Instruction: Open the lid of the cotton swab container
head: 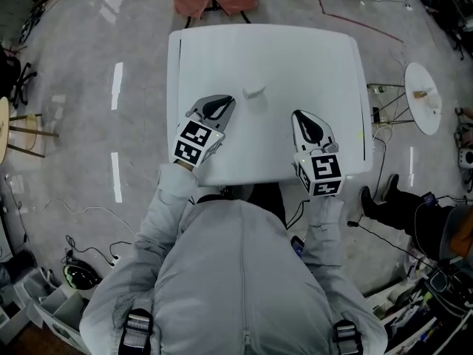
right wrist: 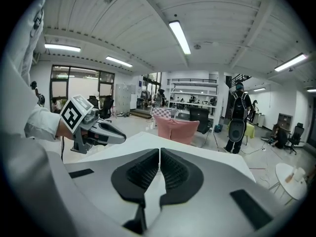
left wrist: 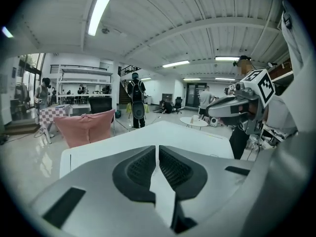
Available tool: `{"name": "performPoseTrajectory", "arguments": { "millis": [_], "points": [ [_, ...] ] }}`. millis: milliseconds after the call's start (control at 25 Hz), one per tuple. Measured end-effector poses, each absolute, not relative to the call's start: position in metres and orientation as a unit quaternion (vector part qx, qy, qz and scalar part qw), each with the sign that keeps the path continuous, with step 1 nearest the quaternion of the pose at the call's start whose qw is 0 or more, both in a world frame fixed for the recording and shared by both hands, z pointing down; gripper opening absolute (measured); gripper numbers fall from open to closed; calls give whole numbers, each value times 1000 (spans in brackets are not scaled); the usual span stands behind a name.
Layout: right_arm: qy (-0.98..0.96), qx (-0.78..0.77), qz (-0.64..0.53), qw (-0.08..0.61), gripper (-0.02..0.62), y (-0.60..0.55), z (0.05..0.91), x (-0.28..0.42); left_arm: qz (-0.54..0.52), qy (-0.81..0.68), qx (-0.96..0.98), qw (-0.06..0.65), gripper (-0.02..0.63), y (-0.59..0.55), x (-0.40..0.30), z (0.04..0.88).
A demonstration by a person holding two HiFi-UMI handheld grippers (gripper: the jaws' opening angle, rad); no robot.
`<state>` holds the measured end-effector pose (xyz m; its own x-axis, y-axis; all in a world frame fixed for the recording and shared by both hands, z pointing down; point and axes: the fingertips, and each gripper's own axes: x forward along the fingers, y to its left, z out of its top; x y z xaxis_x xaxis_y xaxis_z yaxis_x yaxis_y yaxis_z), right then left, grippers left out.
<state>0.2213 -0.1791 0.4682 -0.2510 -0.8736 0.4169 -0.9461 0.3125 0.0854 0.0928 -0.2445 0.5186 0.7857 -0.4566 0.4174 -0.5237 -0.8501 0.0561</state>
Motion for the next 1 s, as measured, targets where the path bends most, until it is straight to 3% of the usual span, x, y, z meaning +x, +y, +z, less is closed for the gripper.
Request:
{"name": "performPoseTrajectory", "arguments": {
  "millis": [320,440,1000],
  "points": [
    [-793,565,118,196,35,-198,492,220,231,-234,938,112,30,-250,99,554],
    [-794,559,127,200,35,-201,498,225,245,-216,937,122,138,-250,110,566],
    [-798,537,164,221,35,-210,535,242,271,-174,934,153,242,-283,139,637]
  ]
}}
